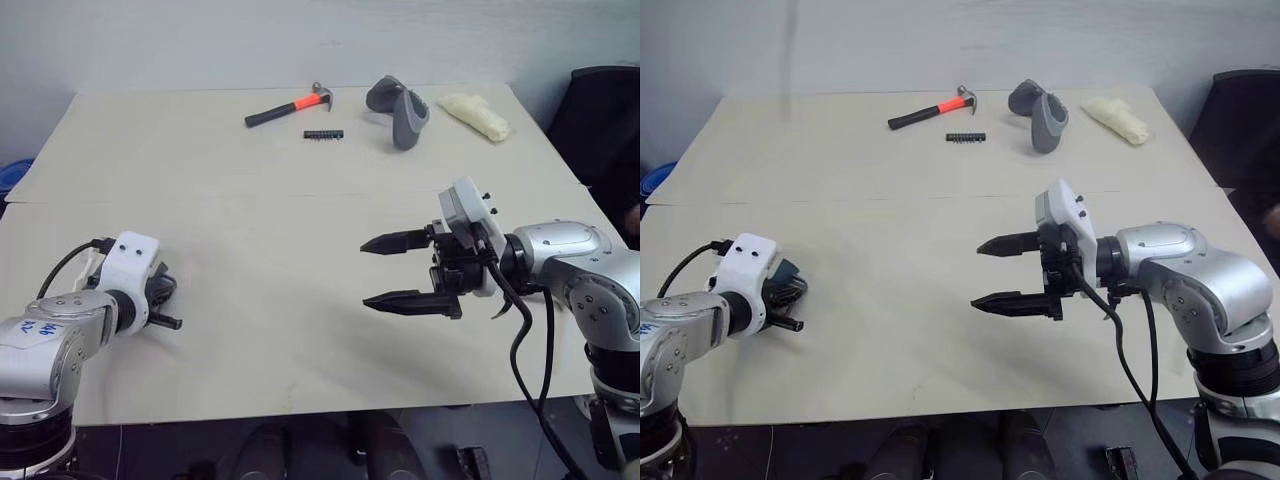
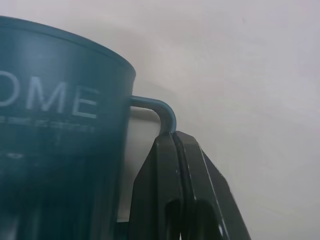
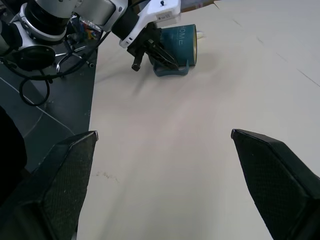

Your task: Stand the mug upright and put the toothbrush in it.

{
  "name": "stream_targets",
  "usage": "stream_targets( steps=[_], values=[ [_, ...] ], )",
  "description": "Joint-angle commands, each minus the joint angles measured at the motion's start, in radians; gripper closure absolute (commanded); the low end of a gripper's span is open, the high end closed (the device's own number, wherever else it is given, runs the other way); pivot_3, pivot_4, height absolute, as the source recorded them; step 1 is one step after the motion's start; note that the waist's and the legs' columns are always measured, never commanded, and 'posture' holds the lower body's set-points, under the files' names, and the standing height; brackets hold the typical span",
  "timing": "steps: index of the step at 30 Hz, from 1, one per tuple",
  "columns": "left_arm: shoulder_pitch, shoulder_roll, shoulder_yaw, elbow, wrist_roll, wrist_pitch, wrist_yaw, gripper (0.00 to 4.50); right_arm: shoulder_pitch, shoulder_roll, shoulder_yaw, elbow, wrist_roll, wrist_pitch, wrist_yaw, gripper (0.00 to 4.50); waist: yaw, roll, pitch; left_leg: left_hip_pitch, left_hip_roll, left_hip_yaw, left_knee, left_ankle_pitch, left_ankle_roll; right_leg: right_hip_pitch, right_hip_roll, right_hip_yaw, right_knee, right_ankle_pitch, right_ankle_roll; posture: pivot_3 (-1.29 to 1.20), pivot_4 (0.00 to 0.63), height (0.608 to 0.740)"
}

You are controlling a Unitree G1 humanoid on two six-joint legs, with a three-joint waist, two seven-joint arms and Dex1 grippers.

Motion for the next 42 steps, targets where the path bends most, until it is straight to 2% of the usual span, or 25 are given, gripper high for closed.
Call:
stream_targets(
  steps=[1, 8, 13, 19, 22, 29, 38, 40, 42],
  values=[
    [0.004, 0.045, 0.015, -0.049, 0.019, -0.005, -0.007, 3.91, 0.002, -0.008, -0.014, -0.028, 0.011, -0.014, -0.005, 0.0, -0.001, 0.0, 0.0, 0.0, 0.0, 0.0, 0.0, 0.0, 0.0, 0.0, 0.0, 0.0, 0.0, 0.0, 0.0, 0.0, 0.15, 0.74],
    [0.052, 0.127, 0.052, -0.106, 0.001, 0.039, -0.035, 1.87, -0.005, 0.027, 0.006, -0.006, 0.006, -0.024, -0.012, 0.0, -0.001, 0.0, 0.0, 0.0, 0.001, 0.0, 0.0, 0.0, 0.0, 0.0, 0.0, 0.0, 0.0, 0.0, 0.0, 0.0, 0.15, 0.74],
    [0.087, 0.146, 0.04, -0.066, 0.028, 0.018, -0.033, 1.87, -0.02, 0.035, 0.02, 0.015, -0.008, -0.033, -0.005, 0.0, -0.001, 0.0, 0.0, 0.0, 0.001, 0.0, 0.0, 0.0, 0.0, 0.0, 0.0, 0.0, 0.0, 0.0, 0.0, 0.0, 0.15, 0.74],
    [0.104, 0.095, 0.072, -0.016, 0.026, 0.005, -0.046, 1.87, -0.02, 0.035, 0.023, 0.019, -0.009, -0.039, -0.01, 0.0, -0.002, 0.0, 0.0, 0.0, 0.001, 0.0, 0.0, 0.0, 0.0, 0.0, 0.0, 0.0, 0.0, 0.0, 0.0, 0.0, 0.15, 0.74],
    [0.096, 0.083, 0.071, 0.009, 0.026, -0.015, -0.05, 2.42, -0.017, 0.034, 0.017, 0.013, -0.006, -0.037, -0.015, 0.0, -0.001, 0.0, 0.0, 0.0, 0.001, 0.0, 0.0, 0.0, 0.0, 0.0, 0.0, -0.001, 0.0, 0.0, -0.001, 0.0, 0.15, 0.74],
    [0.079, 0.088, 0.07, 0.044, 0.022, -0.036, -0.064, 4.48, -0.007, 0.025, 0.006, 0.005, -0.003, -0.036, -0.02, 0.0, -0.001, 0.0, 0.0, 0.0, 0.001, 0.0, 0.0, 0.0, 0.0, 0.0, 0.0, 0.0, 0.0, 0.0, 0.0, 0.0, 0.15, 0.74],
    [0.05, 0.098, 0.052, 0.058, 0.028, -0.076, -0.076, 4.48, 0.008, 0.027, 0.004, -0.006, -0.003, -0.041, -0.033, 0.0, -0.001, 0.0, 0.0, 0.0, 0.002, 0.0, -0.001, 0.0, 0.0, 0.0, -0.001, 0.0, 0.0, 0.0, 0.0, 0.0, 0.15, 0.74],
    [0.002, 0.069, 0.054, 0.051, 0.013, -0.11, -0.083, 4.48, 0.012, 0.028, 0.006, -0.005, -0.005, -0.045, -0.034, 0.0, 0.001, 0.0, 0.0, 0.0, 0.002, 0.0, -0.001, 0.0, 0.0, 0.0, -0.001, 0.0, 0.0, 0.0, 0.0, 0.0, 0.15, 0.74],
    [-0.075, -0.01, 0.083, 0.04, -0.016, -0.166, -0.088, 4.48, 0.012, 0.029, 0.01, -0.004, -0.01, -0.049, -0.035, 0.0, 0.007, 0.0, 0.0, 0.0, 0.001, -0.001, -0.001, 0.0, 0.0, 0.0, -0.001, -0.001, 0.0, 0.0, 0.0, 0.0, 0.15, 0.74]
  ],
)
